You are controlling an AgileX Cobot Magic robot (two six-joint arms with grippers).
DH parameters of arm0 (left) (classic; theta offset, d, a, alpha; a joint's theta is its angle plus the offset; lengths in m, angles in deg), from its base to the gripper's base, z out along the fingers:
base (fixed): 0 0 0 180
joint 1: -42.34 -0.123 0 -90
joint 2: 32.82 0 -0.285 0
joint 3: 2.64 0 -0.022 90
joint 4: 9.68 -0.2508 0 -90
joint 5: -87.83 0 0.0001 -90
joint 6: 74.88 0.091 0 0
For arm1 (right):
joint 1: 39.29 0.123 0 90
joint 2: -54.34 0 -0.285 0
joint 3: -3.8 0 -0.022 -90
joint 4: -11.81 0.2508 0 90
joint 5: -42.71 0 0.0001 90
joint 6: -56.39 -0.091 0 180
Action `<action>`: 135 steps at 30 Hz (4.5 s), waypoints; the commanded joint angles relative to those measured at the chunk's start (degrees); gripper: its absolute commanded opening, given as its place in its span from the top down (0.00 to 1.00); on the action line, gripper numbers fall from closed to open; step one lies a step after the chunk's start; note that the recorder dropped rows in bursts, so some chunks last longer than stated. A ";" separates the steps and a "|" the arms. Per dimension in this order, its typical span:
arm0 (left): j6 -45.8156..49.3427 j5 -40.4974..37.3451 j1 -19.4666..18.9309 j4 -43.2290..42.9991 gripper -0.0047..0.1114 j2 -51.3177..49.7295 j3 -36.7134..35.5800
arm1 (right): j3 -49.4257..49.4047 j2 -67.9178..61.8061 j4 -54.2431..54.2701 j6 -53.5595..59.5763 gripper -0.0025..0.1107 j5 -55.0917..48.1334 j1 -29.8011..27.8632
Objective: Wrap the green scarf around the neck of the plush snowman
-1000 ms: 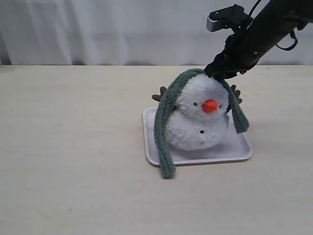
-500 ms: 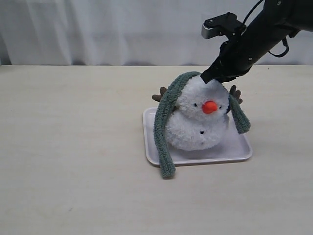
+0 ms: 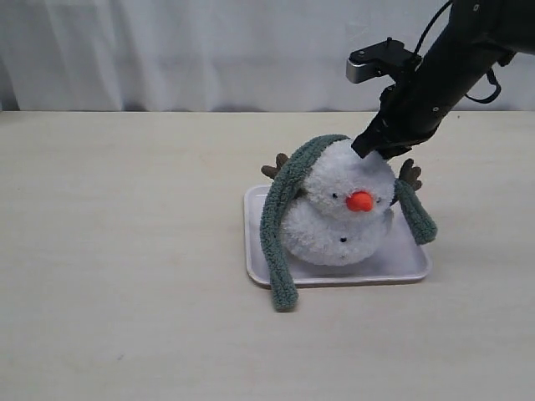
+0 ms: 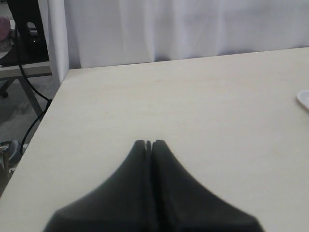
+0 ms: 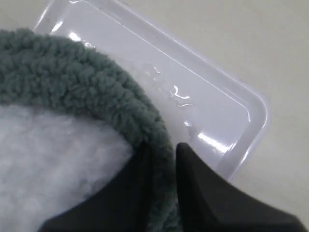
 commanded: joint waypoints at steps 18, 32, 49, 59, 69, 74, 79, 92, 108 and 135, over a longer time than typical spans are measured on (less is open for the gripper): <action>-0.28 0.74 -0.16 0.08 0.96 0.20 -0.18 | -2.67 17.10 -1.48 -7.28 0.61 -2.64 -0.35; -0.28 0.74 -0.16 0.08 0.96 0.20 -0.18 | -27.34 22.98 -3.37 -12.03 0.48 9.25 -0.35; -0.28 0.74 -0.16 0.08 0.96 0.20 -0.18 | -31.82 16.47 -2.42 -12.52 0.50 21.43 -0.24; -0.28 0.74 -0.16 0.08 0.96 0.20 -0.18 | -32.50 15.15 -2.42 -13.26 0.94 20.53 -0.24; -0.28 0.74 -0.16 0.08 0.96 0.20 -0.18 | -34.69 18.04 -2.42 -12.23 0.94 16.30 -0.24; -0.28 0.74 -0.16 0.08 0.96 0.20 -0.18 | -35.49 18.15 -2.42 -11.90 0.94 13.72 -0.24; -0.28 0.74 -0.16 0.08 0.96 0.20 -0.18 | -35.49 18.16 1.25 -10.03 0.94 13.38 -0.24; -0.28 0.74 -0.16 0.08 0.96 0.20 -0.18 | -38.61 17.10 7.47 -4.29 0.94 17.06 -0.24; -0.28 0.74 -0.16 0.08 0.96 0.20 -0.18 | -38.61 13.98 7.61 -2.65 0.94 15.54 -0.24; -0.28 0.74 -0.16 0.08 0.96 0.20 -0.18 | -40.53 18.12 8.32 -3.35 0.43 30.51 -0.24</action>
